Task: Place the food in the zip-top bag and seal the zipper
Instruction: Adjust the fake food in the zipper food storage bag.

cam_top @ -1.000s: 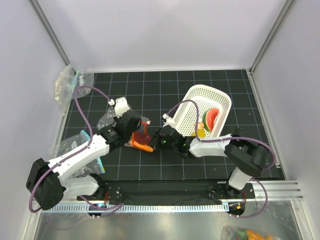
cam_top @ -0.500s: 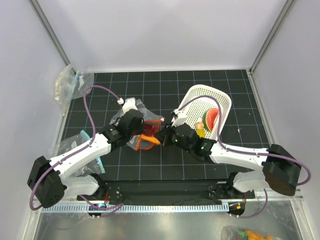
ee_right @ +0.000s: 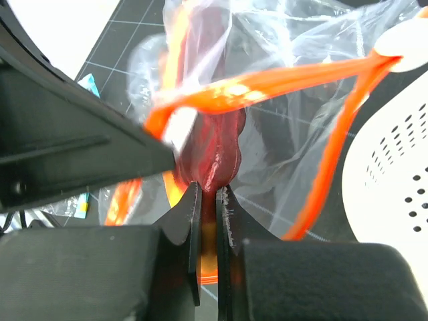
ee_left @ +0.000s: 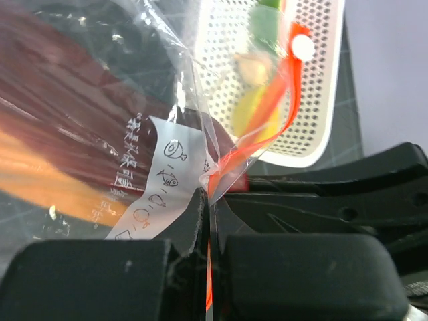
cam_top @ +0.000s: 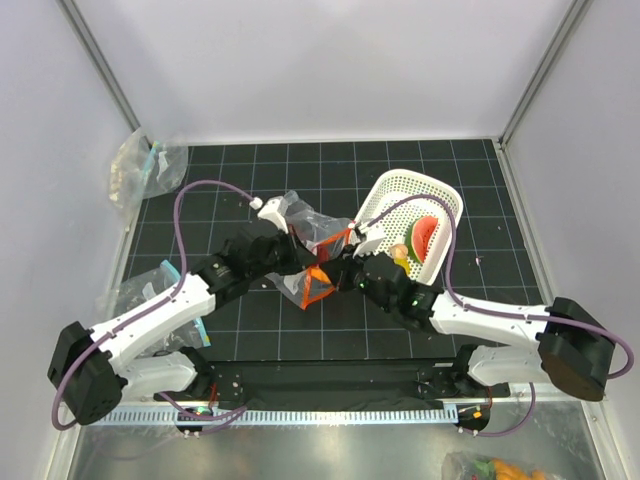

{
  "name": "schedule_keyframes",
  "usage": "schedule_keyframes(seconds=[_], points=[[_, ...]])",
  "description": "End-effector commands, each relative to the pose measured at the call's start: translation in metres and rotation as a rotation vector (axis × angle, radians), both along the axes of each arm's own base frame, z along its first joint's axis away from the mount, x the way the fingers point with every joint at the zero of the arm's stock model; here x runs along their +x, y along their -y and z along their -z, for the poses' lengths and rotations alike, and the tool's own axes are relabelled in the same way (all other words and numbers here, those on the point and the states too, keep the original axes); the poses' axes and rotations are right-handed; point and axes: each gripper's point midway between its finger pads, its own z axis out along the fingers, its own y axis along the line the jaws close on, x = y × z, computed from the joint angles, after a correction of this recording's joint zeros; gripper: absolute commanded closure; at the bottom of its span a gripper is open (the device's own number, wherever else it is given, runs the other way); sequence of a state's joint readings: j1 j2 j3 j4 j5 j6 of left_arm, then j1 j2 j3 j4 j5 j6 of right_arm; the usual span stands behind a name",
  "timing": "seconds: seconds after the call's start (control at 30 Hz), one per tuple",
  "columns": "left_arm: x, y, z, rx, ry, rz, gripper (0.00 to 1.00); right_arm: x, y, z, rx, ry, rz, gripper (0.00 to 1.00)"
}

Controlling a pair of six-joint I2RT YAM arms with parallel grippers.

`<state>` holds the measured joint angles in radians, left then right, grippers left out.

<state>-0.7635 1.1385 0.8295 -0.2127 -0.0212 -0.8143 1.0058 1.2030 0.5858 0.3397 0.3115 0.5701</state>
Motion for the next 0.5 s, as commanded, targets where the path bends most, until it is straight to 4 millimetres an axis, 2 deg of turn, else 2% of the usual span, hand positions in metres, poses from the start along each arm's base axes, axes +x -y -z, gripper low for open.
schedule_keyframes(seconds=[0.0, 0.2, 0.27, 0.37, 0.43, 0.47], points=[[-0.014, 0.028, -0.024, -0.154, 0.002, 0.121, 0.99, 0.009, -0.008, -0.032, 0.091, 0.107, 0.008, 0.99], [-0.029, 0.055, -0.017, -0.228, -0.077, 0.263, 1.0, 0.016, -0.014, -0.018, 0.04, 0.09, 0.02, 0.99], [-0.028, 0.059, -0.022, -0.244, -0.064, 0.273, 1.0, 0.018, -0.017, -0.015, 0.04, 0.084, 0.018, 0.99], [-0.022, 0.051, -0.021, -0.215, -0.027, 0.231, 1.0, 0.017, -0.016, -0.021, 0.05, 0.091, 0.018, 0.99], [-0.018, 0.043, -0.028, -0.207, 0.015, 0.192, 1.0, 0.016, -0.014, -0.021, 0.042, 0.092, 0.018, 0.97], [-0.017, 0.037, -0.023, -0.179, 0.02, 0.174, 1.0, 0.017, -0.013, -0.023, 0.044, 0.094, 0.023, 0.95]])
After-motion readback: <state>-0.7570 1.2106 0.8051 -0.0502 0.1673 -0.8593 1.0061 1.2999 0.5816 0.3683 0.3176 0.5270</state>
